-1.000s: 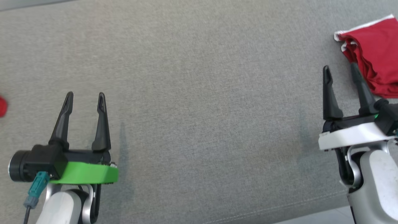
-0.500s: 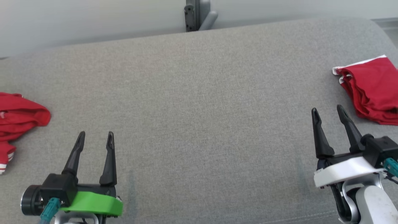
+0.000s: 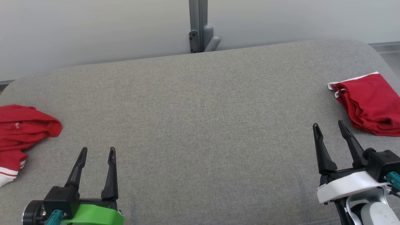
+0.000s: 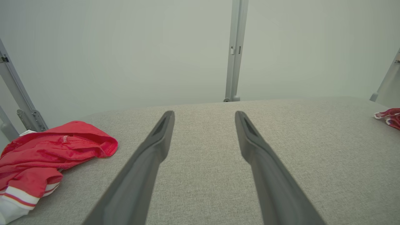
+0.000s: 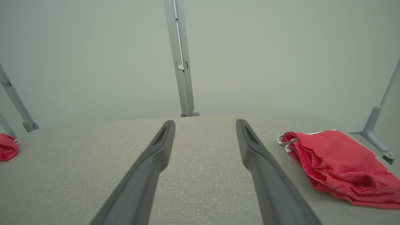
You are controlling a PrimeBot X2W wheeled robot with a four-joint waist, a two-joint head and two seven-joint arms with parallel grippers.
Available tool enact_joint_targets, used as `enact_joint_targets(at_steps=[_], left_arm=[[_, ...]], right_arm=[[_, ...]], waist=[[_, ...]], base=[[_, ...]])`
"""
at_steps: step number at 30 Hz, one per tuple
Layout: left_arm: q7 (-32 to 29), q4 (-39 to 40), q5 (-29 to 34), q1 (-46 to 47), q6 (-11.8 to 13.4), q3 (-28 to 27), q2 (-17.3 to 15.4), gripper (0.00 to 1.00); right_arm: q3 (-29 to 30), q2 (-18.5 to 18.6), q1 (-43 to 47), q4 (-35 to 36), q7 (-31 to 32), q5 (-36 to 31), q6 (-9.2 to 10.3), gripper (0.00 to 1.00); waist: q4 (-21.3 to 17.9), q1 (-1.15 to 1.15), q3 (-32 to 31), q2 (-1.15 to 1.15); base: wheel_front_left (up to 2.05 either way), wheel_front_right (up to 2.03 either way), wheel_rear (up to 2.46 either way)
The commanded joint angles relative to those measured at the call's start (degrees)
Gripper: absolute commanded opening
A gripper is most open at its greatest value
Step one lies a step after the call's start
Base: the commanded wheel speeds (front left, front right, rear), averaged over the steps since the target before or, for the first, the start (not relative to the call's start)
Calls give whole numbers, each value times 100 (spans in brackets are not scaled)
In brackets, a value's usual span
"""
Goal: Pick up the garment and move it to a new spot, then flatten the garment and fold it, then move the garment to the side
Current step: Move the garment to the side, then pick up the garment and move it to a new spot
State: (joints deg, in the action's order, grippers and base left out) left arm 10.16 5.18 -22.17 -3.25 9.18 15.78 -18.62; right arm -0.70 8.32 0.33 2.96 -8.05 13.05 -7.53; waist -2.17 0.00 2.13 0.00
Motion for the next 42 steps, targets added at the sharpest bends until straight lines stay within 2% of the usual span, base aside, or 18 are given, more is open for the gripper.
enact_joint_targets(at_steps=[1,28,33,42], left_arm=[[14,5,-54,-86,29,-4,-28,100],[62,-98,-128,146,50,52,-7,100],[125,-108,-169,345,5,44,28,100],[327,-247,-247,801,-98,-50,169,100]], right_arm=[[9,14,71,44,34,-17,8,100],[83,16,113,48,45,51,8,100],[65,31,83,233,147,3,8,100],[33,107,-141,583,353,-59,7,100]], waist=[[5,0,-4,0],[118,0,39,0],[464,0,191,0],[1645,0,462,0]], base=[[0,0,0],[0,0,0],[0,0,0],[0,0,0]])
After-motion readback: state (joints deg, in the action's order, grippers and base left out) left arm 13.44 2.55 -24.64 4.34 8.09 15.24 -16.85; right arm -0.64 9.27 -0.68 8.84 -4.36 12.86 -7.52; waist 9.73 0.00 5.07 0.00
